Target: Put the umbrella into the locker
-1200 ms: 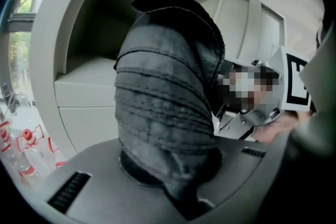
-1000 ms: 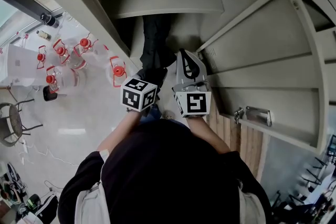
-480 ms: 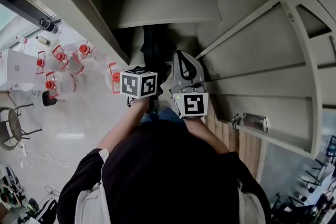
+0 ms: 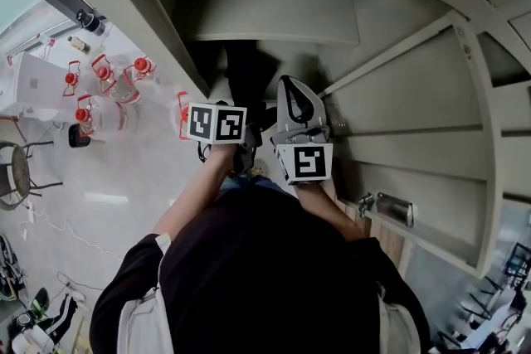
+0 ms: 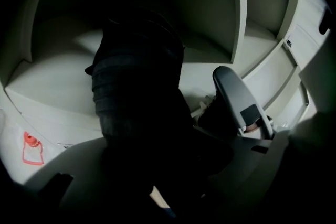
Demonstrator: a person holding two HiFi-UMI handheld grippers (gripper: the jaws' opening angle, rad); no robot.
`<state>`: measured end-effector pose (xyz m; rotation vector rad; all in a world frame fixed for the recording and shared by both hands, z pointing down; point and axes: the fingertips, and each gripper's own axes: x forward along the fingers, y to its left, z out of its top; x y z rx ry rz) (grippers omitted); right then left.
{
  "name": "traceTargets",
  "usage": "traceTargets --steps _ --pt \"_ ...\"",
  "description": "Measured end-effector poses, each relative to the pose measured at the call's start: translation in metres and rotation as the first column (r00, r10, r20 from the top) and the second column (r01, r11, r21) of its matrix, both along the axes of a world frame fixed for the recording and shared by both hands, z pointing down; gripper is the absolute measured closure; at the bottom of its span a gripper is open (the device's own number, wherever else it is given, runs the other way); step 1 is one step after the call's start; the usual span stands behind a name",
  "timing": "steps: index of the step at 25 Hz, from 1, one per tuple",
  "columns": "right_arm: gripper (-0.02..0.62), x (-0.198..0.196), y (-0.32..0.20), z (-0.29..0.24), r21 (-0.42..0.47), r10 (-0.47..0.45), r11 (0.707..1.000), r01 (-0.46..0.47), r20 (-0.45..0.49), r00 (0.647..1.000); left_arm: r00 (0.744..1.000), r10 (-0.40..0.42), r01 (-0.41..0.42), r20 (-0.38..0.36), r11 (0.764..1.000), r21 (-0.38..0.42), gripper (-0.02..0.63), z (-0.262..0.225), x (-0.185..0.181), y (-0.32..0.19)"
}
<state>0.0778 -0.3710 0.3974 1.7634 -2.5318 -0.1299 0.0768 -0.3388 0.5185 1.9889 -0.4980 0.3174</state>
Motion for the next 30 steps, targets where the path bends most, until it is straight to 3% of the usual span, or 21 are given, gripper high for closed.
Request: traceTargets --steps 5,11,16,21,27,28,29,30 --pt "0.592 -0.004 0.003 -0.001 0.005 -0.025 1.0 0.025 0.007 1.0 1.0 0.009 -0.009 0.017 1.0 -0.004 0.314 -0.006 -0.002 0.003" --pt "0.592 -0.004 0.009 0.001 0.0 -0.039 0.999 0.039 0.011 0.999 0.994 -0.108 0.108 -0.017 0.994 -0.03 0.287 -0.012 -0.023 0.001" --pt "0.592 -0.014 0.017 0.002 0.0 -0.067 0.998 0.067 0.017 0.998 0.973 -0.229 0.229 -0.01 0.973 -0.018 0.287 -0.018 -0.05 0.0" --pt "0.592 -0.026 0.023 0.0 0.009 -0.1 0.995 0.1 0.023 0.995 0.955 -0.293 0.286 0.047 0.952 0.106 0.288 -0.03 -0.081 0.007" --pt "0.592 -0.04 0.029 0.0 0.016 -0.145 0.989 0.145 0.018 0.989 0.917 -0.389 0.347 0.082 0.884 0.313 0.29 -0.058 -0.119 0.017" --pt "0.592 -0.041 0.03 0.001 0.017 -0.149 0.989 0.149 0.016 0.989 0.91 -0.402 0.347 0.1 0.871 0.348 0.297 -0.06 -0.124 0.02" --pt "0.592 -0.042 0.031 0.001 0.015 -0.149 0.989 0.149 0.021 0.989 0.903 -0.413 0.343 0.115 0.857 0.383 0.352 -0.063 -0.13 0.024" --pt "0.592 -0.043 0.032 0.001 0.013 -0.149 0.989 0.149 0.03 0.988 0.899 -0.42 0.338 0.122 0.844 0.416 0.512 -0.066 -0.134 0.028"
